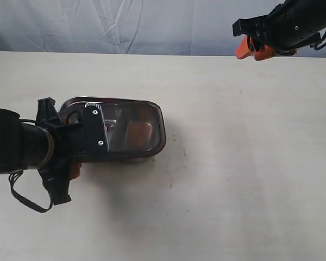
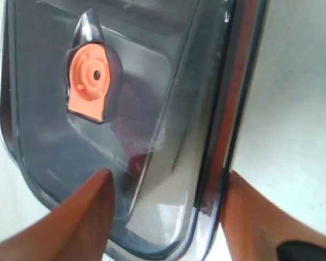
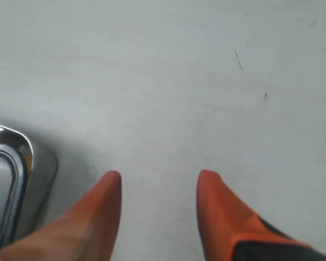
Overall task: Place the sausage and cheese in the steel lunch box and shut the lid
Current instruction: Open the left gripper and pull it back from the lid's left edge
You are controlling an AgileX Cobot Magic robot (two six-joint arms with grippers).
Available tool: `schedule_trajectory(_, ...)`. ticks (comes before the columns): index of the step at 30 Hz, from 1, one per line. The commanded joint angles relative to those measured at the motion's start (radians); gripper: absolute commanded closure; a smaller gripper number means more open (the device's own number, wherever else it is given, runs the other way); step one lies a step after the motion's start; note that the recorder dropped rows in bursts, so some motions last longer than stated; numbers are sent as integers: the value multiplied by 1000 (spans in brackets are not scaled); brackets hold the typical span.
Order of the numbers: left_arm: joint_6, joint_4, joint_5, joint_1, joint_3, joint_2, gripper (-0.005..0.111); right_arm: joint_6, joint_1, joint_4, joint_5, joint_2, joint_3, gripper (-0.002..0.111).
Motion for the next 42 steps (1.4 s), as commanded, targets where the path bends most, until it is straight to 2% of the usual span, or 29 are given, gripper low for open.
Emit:
schedule_trajectory(1, -25, 15, 5, 34, -26, 1, 52, -7, -3, 6, 11, -2, -5, 65)
schedule_trajectory(8, -25, -7, -20, 89, -35, 1, 52, -11, -3, 8, 13, -2, -5, 65)
schedule_trajectory(18, -25, -112, 16, 89, -35, 1, 52, -16, -3, 6, 13, -2, -5, 65)
schedule_trajectory(25, -19, -162, 31, 89, -35, -18, 43, -24, -3, 6, 5, -2, -5, 65)
schedule_trajectory(31, -14, -158, 39, 88, -42, -88, 43, -30, -3, 6, 5, -2, -5, 65)
schedule_trajectory(37, -14, -221, 129, 88, -71, -182, 43, -30, -3, 31, 22, -2, -5, 66)
schedule_trajectory(39, -14, -237, 162, 88, -73, -203, 43, -48, 6, 59, 60, 2, -5, 74)
schedule_trajectory(42, -21, -247, 210, 90, -73, -222, 45, -101, 33, 145, 71, 13, -5, 97)
